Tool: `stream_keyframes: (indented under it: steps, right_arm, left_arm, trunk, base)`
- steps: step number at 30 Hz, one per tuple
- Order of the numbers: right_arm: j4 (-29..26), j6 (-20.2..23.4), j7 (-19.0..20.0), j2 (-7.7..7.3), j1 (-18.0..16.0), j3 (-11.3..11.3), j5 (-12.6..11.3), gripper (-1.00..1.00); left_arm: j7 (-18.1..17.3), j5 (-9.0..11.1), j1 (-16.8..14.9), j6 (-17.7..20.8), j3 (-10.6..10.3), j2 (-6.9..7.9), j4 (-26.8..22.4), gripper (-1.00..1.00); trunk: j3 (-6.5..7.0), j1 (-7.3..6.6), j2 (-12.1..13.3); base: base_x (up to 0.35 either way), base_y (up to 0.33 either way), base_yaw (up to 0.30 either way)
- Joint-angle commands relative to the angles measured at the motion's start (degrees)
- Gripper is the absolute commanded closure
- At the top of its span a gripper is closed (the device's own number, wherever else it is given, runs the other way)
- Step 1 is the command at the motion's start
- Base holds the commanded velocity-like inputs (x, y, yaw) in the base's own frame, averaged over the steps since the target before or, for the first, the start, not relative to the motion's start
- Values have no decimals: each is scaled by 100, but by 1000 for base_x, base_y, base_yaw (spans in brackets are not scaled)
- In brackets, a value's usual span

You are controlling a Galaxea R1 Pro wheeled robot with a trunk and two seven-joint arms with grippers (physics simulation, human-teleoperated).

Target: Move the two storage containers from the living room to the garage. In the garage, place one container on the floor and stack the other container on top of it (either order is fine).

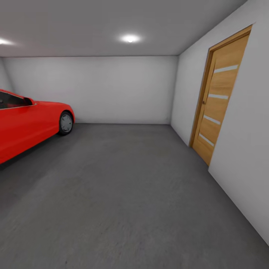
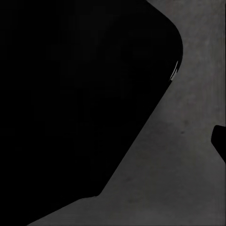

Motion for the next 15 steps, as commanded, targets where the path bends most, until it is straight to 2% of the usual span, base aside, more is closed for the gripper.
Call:
stream_keyframes:
  steps: [1,15]
  right_arm:
    - [0,-19,1,-1,0,27,-28,-100]
    - [0,-19,1,-1,0,27,-26,-100]
  left_arm:
    - [2,30,-1,-10,1,-4,0,-100]
    - [-7,33,-1,-10,1,-13,0,-100]
  trunk:
    - [-4,3,-2]
    - [-4,3,-2]
  base:
    - [323,0,0]
    - [323,0,0]
